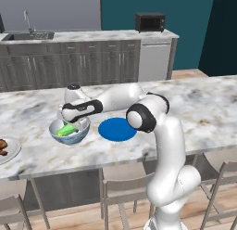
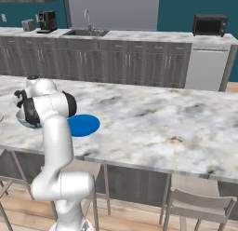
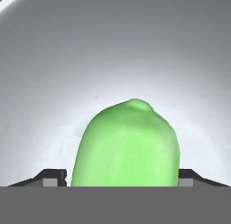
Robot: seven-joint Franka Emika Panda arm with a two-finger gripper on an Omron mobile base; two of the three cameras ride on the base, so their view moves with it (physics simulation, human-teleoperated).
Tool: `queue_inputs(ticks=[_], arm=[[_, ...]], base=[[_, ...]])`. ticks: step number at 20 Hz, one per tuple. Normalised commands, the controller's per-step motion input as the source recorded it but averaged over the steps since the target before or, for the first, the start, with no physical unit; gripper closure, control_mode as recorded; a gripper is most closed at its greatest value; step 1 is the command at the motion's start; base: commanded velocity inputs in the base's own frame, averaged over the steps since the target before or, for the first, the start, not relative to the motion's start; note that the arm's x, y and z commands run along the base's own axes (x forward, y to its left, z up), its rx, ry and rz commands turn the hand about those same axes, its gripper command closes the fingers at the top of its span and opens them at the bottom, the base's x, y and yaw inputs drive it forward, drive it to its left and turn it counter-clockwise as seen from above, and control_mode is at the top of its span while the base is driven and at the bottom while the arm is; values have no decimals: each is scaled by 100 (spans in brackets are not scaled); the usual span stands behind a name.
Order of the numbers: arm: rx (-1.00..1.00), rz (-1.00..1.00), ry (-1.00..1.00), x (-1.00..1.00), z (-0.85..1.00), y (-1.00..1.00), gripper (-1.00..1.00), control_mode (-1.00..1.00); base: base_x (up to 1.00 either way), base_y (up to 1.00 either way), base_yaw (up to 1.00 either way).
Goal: Pick the chicken drumstick and corn from their plates and place them in the bowl. Then put the bowl in the fridge.
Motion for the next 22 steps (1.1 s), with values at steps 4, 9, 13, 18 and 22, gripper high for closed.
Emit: queue_inputs(ticks=[4, 9, 13, 18, 22], arm=[[0, 0, 0, -5, 12, 0, -100, -100], [3, 0, 0, -25, 31, 0, -100, -100], [4, 0, 0, -29, 40, 0, -100, -100], [6, 0, 0, -32, 39, -5, -100, -100], [9, 0, 0, -51, 39, -9, -100, -100]], base=[[0, 0, 0], [0, 0, 0], [0, 0, 0], [0, 0, 0], [0, 0, 0]])
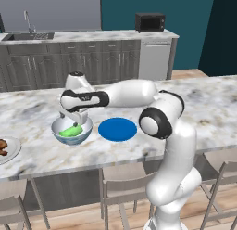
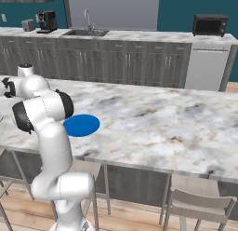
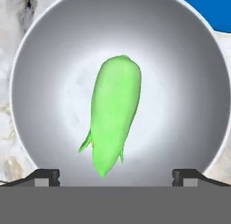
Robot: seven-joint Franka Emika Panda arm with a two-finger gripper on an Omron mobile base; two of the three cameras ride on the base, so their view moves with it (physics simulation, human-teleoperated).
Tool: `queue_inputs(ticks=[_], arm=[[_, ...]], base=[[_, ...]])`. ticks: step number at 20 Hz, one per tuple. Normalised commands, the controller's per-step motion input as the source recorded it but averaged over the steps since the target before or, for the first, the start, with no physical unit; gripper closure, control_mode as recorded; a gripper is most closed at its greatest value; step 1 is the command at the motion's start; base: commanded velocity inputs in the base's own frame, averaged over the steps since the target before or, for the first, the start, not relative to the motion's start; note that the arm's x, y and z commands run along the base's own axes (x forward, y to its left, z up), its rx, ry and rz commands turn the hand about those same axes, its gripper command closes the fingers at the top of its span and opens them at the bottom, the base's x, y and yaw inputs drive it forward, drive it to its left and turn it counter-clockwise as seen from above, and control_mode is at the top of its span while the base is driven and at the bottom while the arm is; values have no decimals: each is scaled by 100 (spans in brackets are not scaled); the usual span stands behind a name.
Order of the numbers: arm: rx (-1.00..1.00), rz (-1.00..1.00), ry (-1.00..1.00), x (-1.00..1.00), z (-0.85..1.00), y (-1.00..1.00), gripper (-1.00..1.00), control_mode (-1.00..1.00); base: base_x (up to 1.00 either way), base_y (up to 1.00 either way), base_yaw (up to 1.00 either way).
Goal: Pick the chicken drumstick and corn from their plates and place them in the bowl. Then put the bowl in the fridge.
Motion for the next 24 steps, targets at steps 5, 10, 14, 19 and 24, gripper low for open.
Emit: queue_inputs(ticks=[5, 10, 14, 19, 24], arm=[[4, 6, -2, -68, 24, -7, -100, -100], [0, 9, -6, -74, 11, -26, -100, -100], [0, 5, -5, -61, 14, -46, -100, -100], [1, 0, 0, -41, 10, -57, -100, -100], [4, 2, 0, -26, 3, -56, -100, -100]], base=[[0, 0, 0], [0, 0, 0], [0, 0, 0], [0, 0, 0], [0, 0, 0]])
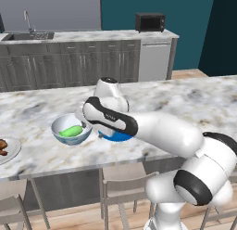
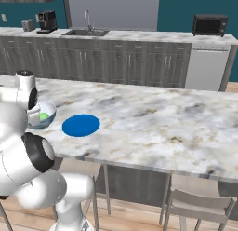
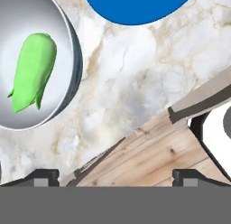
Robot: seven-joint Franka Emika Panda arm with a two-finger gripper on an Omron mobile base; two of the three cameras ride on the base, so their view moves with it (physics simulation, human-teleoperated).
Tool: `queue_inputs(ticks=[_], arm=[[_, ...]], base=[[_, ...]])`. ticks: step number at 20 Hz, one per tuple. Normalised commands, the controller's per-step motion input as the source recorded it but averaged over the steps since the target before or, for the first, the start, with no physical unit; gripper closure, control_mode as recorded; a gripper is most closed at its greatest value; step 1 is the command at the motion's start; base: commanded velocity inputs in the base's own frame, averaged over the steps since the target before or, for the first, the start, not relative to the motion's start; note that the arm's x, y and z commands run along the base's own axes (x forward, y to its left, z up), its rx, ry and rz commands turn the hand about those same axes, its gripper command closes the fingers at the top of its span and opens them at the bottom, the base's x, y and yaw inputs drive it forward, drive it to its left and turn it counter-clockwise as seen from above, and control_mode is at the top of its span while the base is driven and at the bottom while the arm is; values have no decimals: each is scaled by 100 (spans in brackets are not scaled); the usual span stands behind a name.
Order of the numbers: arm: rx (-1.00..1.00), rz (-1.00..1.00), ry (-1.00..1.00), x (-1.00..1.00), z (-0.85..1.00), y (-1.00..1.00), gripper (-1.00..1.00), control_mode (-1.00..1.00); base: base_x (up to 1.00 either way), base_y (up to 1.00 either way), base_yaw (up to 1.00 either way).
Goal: Pick the chicken drumstick and corn from their plates and place them in the bowl. Then put the bowl in the fridge.
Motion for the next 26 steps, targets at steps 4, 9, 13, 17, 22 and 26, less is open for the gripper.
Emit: queue_inputs(ticks=[4, 9, 13, 17, 22, 26], arm=[[4, 2, 9, -4, 0, -25, -100, -100], [0, 1, 2, 0, 1, 0, -100, -100], [0, 0, 0, 0, 0, 0, -100, -100], [0, 0, 0, 0, 0, 0, -100, -100], [0, 0, 0, 0, 0, 0, -100, -100], [0, 0, 0, 0, 0, 0, -100, 100]], base=[[0, 0, 0], [0, 0, 0], [0, 0, 0], [0, 0, 0], [0, 0, 0], [0, 0, 0]])
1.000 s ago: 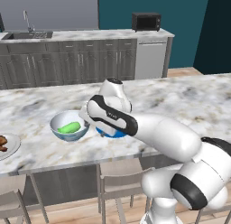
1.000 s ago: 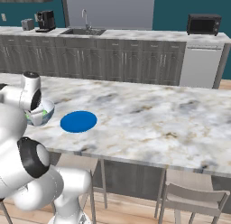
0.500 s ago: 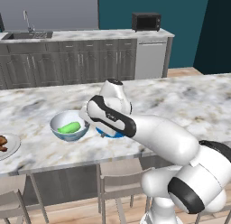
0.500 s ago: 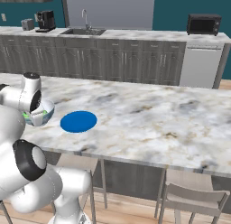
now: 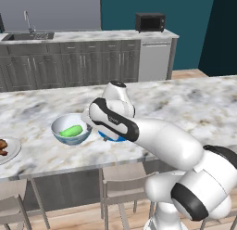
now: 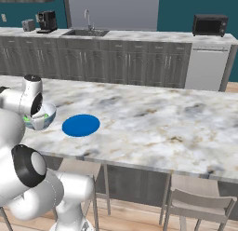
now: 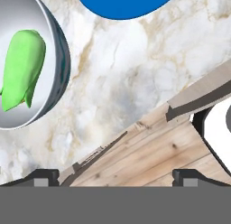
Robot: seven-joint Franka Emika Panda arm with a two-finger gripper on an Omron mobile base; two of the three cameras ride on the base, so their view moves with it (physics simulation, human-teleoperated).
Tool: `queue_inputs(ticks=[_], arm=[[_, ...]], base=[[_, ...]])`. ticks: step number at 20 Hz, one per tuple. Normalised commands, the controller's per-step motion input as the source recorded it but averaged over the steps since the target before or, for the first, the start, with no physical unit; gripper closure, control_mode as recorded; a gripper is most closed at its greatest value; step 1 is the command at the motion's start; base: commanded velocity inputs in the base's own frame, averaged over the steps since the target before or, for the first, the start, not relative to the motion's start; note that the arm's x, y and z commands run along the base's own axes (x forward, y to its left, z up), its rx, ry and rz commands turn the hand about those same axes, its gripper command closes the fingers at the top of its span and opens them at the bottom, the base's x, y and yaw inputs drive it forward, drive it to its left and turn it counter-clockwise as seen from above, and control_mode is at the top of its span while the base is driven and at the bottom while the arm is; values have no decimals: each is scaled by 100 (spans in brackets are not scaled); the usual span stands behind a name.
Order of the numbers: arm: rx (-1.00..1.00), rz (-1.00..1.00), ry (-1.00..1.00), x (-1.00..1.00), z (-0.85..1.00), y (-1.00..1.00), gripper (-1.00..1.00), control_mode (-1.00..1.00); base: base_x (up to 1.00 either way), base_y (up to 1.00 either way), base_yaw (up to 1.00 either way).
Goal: Pick the chicken drumstick and corn from their plates and place them in the bowl. Then put the bowl in the fridge.
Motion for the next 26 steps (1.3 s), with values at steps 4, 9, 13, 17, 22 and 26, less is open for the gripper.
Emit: queue_inputs(ticks=[4, 9, 13, 17, 22, 26], arm=[[0, 0, 0, 0, 0, 0, -100, 100], [0, 0, 0, 0, 0, 0, -100, 100], [0, 0, 0, 0, 0, 0, -100, 100], [0, 0, 0, 0, 0, 0, -100, 100], [0, 0, 0, 0, 0, 0, -100, 100], [0, 0, 0, 0, 0, 0, -100, 100]], base=[[0, 0, 0], [-18, 1, -2], [-17, 60, 0], [-1, 78, 0], [0, 86, 0], [0, 85, -1]])
